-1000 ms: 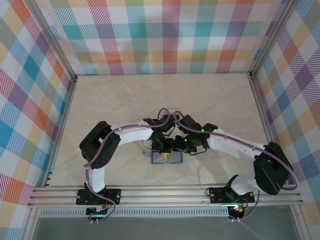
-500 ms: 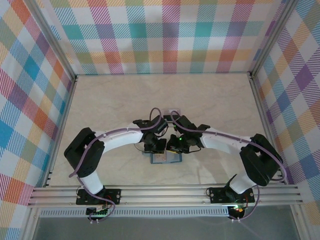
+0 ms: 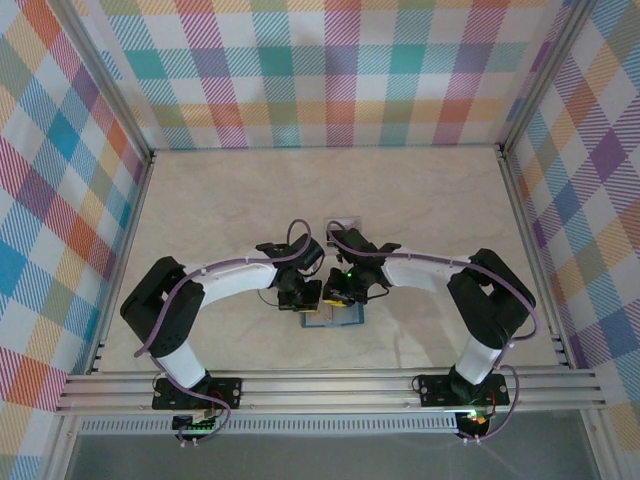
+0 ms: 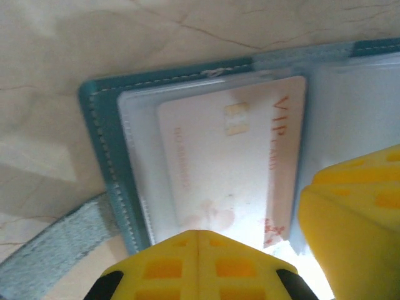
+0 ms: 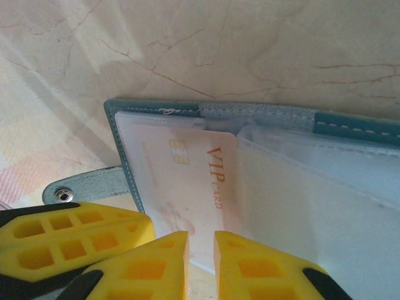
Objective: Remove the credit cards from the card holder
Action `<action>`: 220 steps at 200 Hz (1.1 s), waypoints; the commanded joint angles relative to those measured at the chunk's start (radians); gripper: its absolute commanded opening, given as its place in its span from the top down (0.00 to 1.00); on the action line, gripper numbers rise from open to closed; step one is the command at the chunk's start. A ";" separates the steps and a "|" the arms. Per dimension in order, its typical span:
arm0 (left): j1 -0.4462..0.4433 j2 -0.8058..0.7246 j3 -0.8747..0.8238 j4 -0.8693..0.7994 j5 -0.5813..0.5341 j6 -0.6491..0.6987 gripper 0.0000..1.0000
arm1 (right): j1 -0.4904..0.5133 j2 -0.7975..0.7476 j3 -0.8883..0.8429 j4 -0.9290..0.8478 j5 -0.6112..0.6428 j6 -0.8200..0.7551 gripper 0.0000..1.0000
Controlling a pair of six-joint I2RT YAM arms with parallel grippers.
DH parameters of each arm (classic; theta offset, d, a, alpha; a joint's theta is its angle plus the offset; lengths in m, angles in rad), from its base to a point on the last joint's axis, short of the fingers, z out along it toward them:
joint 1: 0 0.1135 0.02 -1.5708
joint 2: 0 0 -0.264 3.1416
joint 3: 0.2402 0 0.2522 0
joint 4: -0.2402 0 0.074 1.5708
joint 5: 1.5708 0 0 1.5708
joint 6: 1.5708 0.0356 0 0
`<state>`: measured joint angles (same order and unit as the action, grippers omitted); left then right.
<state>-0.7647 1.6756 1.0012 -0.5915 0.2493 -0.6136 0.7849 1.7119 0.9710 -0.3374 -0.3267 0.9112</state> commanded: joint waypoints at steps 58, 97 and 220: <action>0.033 0.024 -0.030 0.014 0.018 0.019 0.98 | -0.001 0.024 0.010 -0.062 0.047 -0.076 0.78; 0.033 0.031 -0.012 -0.002 0.010 0.020 0.98 | -0.001 0.019 -0.020 0.039 -0.003 -0.099 0.77; 0.034 0.112 -0.001 -0.085 -0.086 0.029 0.99 | -0.003 0.024 -0.027 -0.025 0.060 -0.158 0.73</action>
<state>-0.7368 1.7222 1.0103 -0.6052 0.2462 -0.6083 0.7845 1.7447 0.9611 -0.3168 -0.2974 0.7860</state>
